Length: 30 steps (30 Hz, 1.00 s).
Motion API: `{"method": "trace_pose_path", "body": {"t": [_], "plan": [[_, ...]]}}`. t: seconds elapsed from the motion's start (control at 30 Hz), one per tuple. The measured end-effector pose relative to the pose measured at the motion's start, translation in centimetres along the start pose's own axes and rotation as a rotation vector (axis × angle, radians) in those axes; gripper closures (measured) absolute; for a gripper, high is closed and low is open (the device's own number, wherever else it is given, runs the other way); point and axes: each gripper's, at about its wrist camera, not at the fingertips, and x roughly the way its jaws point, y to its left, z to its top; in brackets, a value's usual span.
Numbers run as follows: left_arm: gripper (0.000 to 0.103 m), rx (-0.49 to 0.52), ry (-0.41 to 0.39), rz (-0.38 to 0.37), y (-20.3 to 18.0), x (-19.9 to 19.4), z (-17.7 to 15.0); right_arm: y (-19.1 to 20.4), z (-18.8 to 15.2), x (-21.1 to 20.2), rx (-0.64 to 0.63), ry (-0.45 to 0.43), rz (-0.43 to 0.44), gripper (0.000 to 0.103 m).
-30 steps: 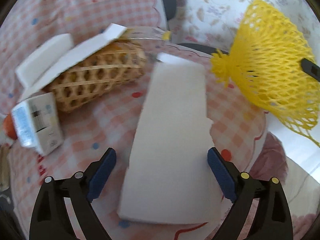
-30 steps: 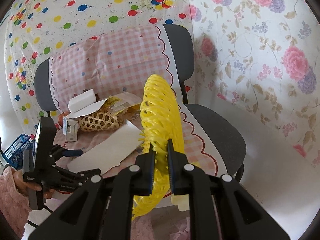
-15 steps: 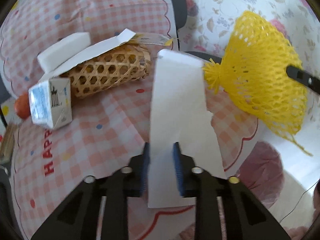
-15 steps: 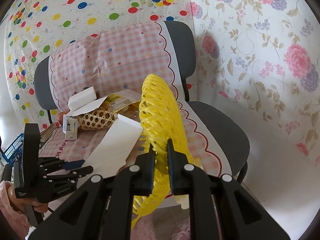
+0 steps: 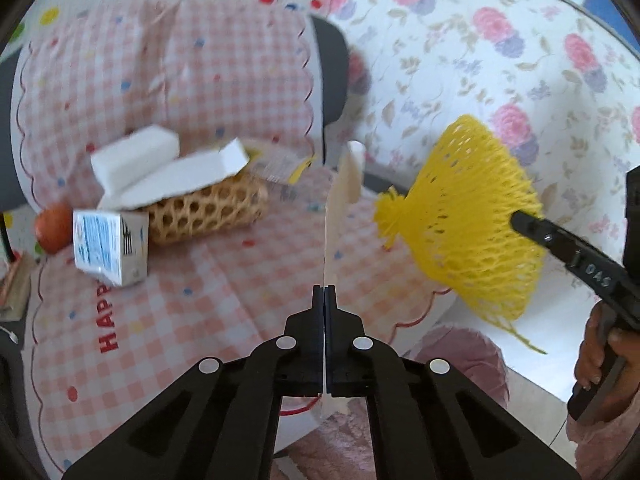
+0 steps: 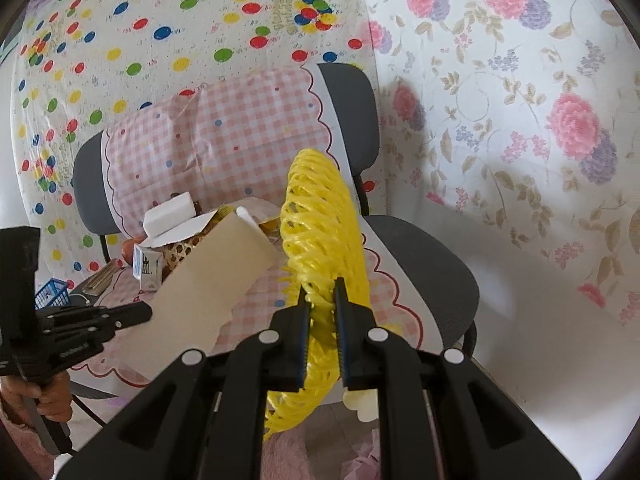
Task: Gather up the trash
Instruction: 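Carry net and paper to the pink bin and open both grippers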
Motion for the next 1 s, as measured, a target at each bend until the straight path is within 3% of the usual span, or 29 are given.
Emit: {"method": "trace_pose_path", "body": {"t": [0.23, 0.53, 0.7, 1.0], "plan": [[0.103, 0.062, -0.041, -0.023, -4.3, -1.7, -0.7, -1.5, -1.2, -3.9, -0.015, -0.002, -0.095, 0.092], [0.103, 0.151, -0.034, -0.161, -10.6, 0.4, -4.1, -3.6, -6.0, -8.9, -0.047, 0.044, -0.303, 0.092], [0.103, 0.184, 0.01, -0.232, -13.4, 2.7, -5.9, -5.6, -9.4, -9.1, -0.002, 0.127, -0.356, 0.092], [0.103, 0.214, 0.133, -0.233, -15.8, 7.6, -7.9, -9.6, -13.4, -6.4, 0.108, 0.275, -0.404, 0.09]]}}
